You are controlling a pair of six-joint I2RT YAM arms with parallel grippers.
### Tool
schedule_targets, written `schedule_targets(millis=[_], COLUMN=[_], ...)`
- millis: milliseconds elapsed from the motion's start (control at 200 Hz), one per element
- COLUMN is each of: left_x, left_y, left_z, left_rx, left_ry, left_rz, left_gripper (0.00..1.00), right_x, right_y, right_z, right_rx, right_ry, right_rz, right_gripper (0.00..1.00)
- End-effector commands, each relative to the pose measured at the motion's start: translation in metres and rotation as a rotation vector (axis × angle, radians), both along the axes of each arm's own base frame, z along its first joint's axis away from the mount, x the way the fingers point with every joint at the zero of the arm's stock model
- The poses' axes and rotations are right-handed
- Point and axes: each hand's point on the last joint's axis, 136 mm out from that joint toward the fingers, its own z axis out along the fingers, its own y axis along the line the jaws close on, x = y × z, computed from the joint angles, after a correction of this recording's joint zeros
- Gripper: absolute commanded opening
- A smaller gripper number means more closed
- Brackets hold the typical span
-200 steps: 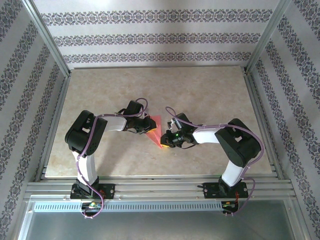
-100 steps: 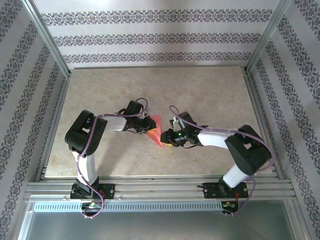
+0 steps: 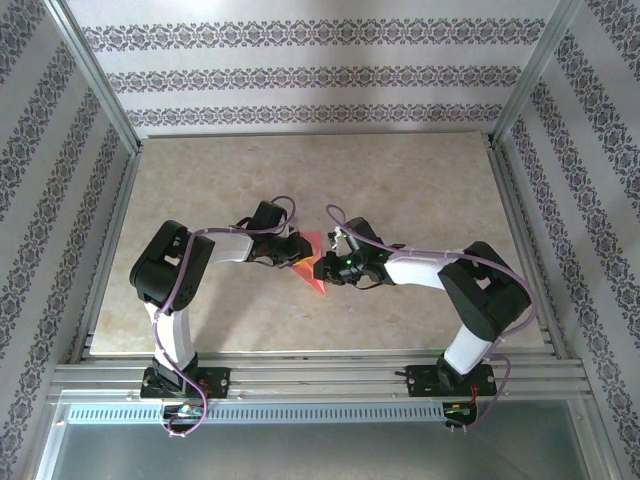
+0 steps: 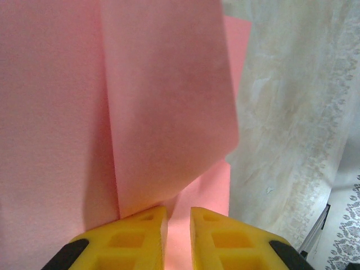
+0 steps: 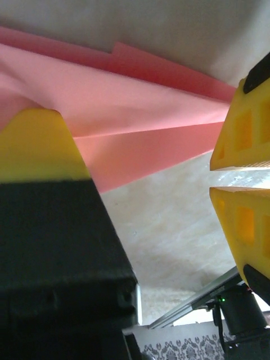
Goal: Fold a paper plane with a square sheet of paper (pick it up from the middle)
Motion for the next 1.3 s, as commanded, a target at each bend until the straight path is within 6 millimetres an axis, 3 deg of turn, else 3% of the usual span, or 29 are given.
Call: schedule_targets(millis=[0, 185, 750, 1294], left_x=[-0.035, -0.036, -0.038, -0.041], left_y=[0.027, 0.027, 0.032, 0.036], left_z=[-0.049, -0.049, -0.053, -0.060], left_rx=[0.156, 0.158, 0.183, 0.210], left_ry=[0.151, 0.155, 0.170, 0.188], left_rz=[0.016, 0.016, 0.026, 0.032], left_gripper=[0.20, 0.20, 0.20, 0.20], right_x=[0.010, 0.002, -0.027, -0.071], right_y=[0.006, 0.004, -0.007, -0.023], right_z=[0.000, -0.021, -0.046, -0.051], right_rx=[0.010, -0.011, -0.042, -0.088], right_ry=[0.001, 0.073, 0.183, 0.223], right_rz=[-0.012, -0.009, 0.028, 0.075], right_gripper=[0.16, 0.16, 0.17, 0.17])
